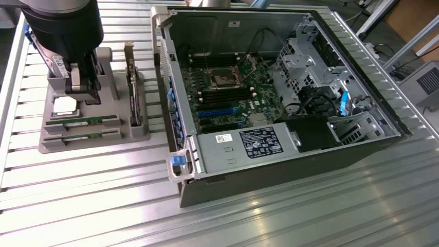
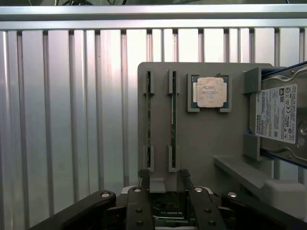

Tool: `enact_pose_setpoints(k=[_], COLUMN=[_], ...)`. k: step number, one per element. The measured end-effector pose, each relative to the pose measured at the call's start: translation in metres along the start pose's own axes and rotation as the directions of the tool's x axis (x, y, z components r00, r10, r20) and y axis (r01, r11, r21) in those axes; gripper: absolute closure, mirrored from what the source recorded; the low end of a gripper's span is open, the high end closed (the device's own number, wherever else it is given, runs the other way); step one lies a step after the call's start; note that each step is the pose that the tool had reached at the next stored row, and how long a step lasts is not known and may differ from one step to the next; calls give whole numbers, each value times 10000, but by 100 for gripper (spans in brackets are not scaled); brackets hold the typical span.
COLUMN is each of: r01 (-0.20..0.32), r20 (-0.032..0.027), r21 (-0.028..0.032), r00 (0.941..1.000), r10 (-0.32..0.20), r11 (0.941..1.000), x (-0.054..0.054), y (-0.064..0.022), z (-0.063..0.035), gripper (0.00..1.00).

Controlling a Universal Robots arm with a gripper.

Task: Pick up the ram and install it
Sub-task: 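Pick up the ram and move it above insertion slot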

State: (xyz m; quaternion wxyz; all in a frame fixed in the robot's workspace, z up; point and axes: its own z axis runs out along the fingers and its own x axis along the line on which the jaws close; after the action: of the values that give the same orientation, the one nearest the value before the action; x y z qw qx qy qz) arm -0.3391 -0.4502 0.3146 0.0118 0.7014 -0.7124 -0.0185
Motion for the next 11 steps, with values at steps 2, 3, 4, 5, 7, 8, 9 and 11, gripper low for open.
enact_pose_setpoints(k=[2,3,4,5,7,8,9,11], r01=[0,0,0,0,0,0,0,0], r20=[0,0,0,0,0,0,0,0], r21=[1,0,0,1,0,0,0,0], r00=[10000,10000,10000,10000,10000,10000,10000,10000], r10=[0,0,0,0,0,0,0,0], r11=[10000,10000,10000,10000,10000,10000,10000,10000], x=[0,0,0,0,0,0,0,0], y=[0,0,0,0,0,0,0,0], z=[0,0,0,0,0,0,0,0], gripper=[64,64,64,64,64,64,64,64])
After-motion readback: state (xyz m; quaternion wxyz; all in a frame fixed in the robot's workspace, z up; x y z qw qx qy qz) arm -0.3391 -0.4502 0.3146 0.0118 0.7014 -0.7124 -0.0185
